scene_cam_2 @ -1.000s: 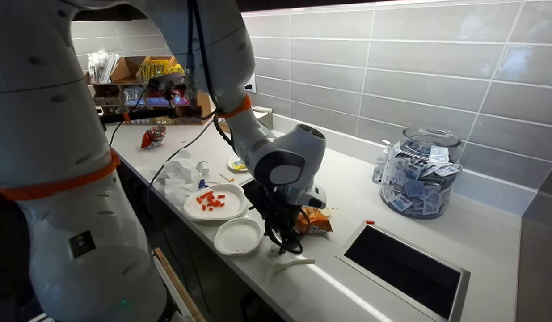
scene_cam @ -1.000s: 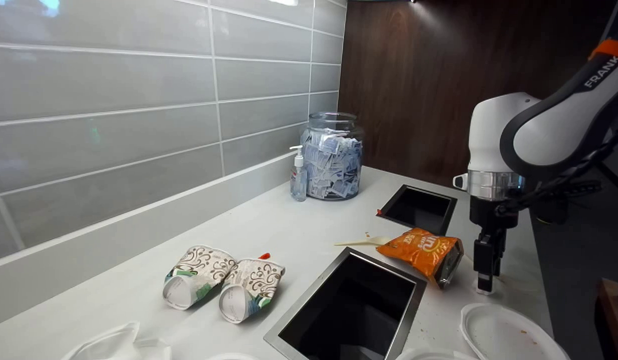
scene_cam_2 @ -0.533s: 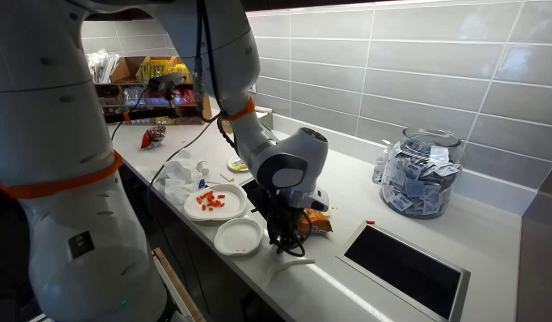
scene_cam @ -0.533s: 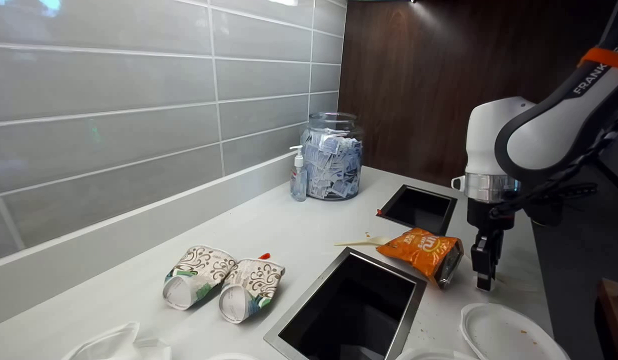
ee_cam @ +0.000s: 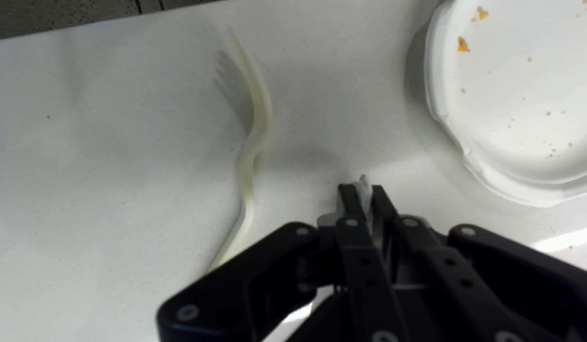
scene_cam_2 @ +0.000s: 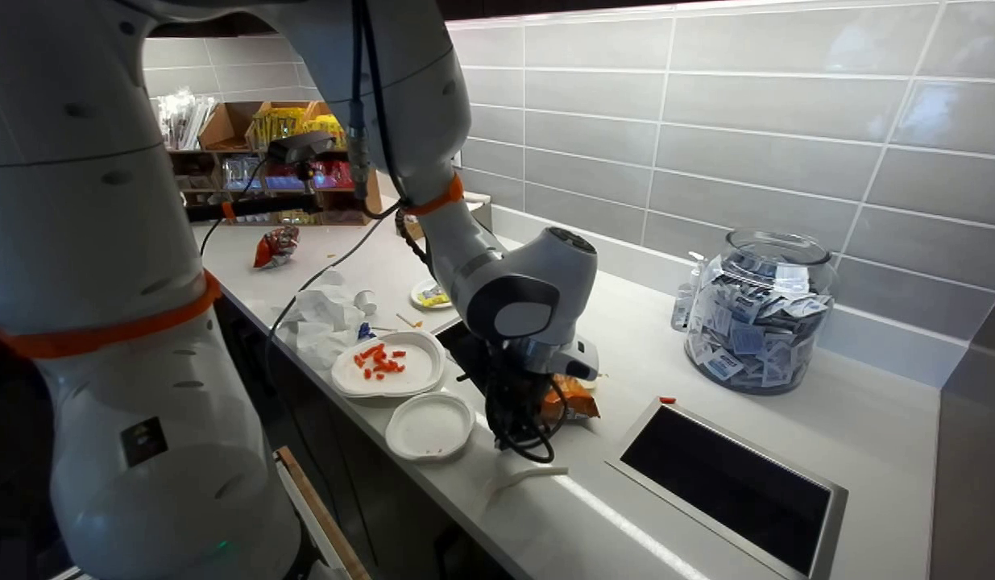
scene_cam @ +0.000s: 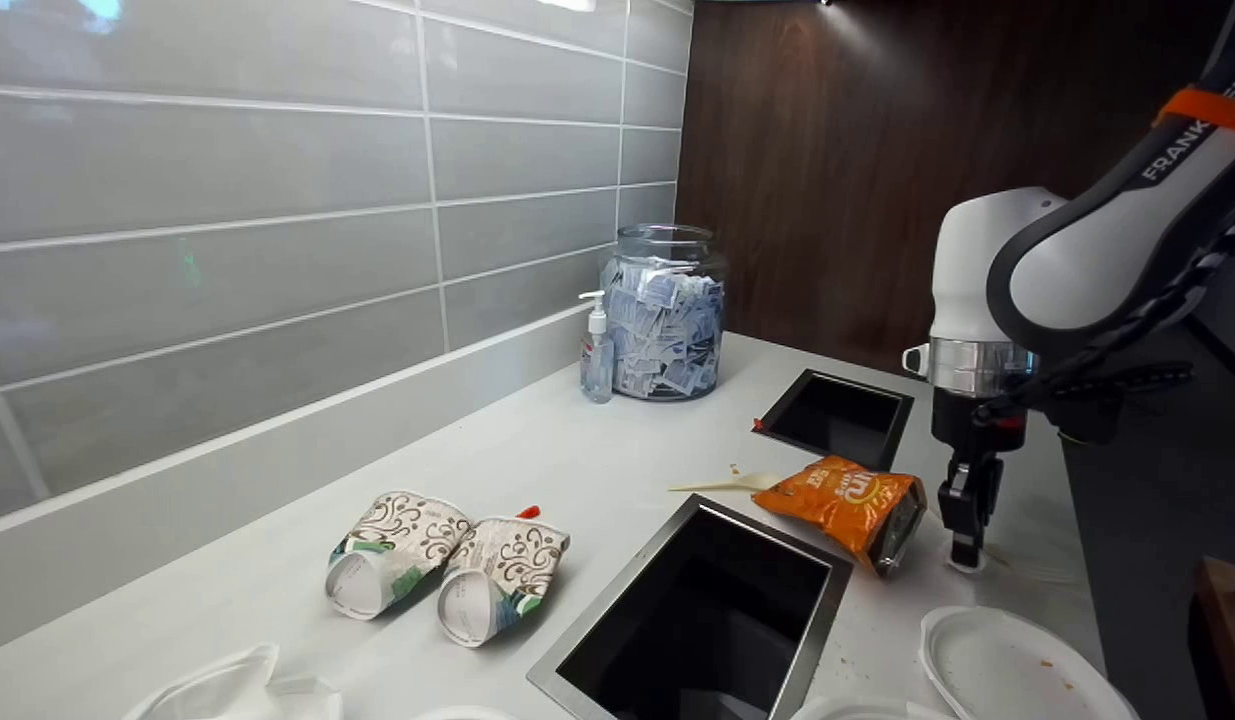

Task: Put the used napkin in the orange packet and then the bin

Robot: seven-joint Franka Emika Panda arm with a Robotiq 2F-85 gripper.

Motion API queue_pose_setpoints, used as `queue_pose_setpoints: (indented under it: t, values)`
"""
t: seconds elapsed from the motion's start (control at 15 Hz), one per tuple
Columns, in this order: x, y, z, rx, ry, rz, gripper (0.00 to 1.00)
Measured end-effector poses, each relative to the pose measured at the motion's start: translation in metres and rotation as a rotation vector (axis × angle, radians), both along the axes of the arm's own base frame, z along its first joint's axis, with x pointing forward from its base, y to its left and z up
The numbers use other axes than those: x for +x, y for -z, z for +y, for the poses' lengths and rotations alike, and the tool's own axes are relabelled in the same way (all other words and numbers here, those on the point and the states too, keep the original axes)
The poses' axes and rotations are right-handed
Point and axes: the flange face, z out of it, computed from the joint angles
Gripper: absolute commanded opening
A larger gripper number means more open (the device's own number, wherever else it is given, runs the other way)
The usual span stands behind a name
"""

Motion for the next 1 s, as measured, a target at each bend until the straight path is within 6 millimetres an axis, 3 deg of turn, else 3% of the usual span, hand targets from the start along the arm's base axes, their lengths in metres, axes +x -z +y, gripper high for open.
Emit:
queue_pose_setpoints:
  t: [1.0]
  values:
    - [-0.013,-0.051,0.025,0.066,-0.138,0.008,0.02]
